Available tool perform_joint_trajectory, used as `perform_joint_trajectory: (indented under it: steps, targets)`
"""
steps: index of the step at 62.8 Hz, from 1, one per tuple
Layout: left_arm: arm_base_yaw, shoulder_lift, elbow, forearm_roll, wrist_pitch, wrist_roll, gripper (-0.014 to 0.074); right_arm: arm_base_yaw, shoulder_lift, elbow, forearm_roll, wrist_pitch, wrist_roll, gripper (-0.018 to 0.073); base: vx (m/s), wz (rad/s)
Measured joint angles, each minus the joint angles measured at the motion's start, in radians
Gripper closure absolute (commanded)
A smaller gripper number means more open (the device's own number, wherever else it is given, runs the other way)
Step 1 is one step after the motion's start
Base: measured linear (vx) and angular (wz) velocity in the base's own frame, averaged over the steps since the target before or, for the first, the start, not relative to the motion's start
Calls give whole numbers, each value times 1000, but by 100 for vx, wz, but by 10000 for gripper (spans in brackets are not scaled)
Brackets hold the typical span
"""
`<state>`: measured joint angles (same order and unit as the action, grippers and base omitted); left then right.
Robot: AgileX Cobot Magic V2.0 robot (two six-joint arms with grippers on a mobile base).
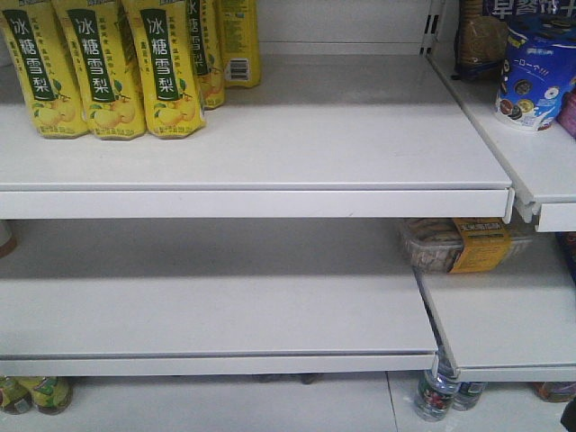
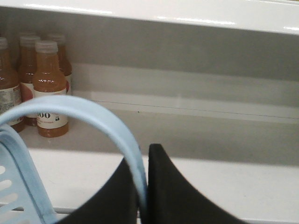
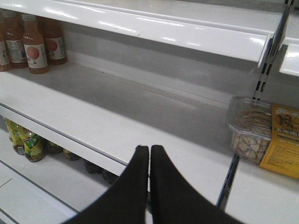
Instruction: Place coke in basket with both arms
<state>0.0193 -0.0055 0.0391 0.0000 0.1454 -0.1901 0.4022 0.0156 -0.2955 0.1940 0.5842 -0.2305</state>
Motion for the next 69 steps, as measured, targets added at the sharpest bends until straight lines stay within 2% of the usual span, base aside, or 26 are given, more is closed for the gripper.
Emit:
perform_joint_trajectory:
  steps: [29, 69]
  targets:
    - [0, 0, 0, -17, -104, -4, 603, 0, 0, 0, 0, 0, 0, 564, 0, 0]
    - [0, 0, 0, -17, -105, -6, 603, 0, 0, 0, 0, 0, 0, 564, 0, 0]
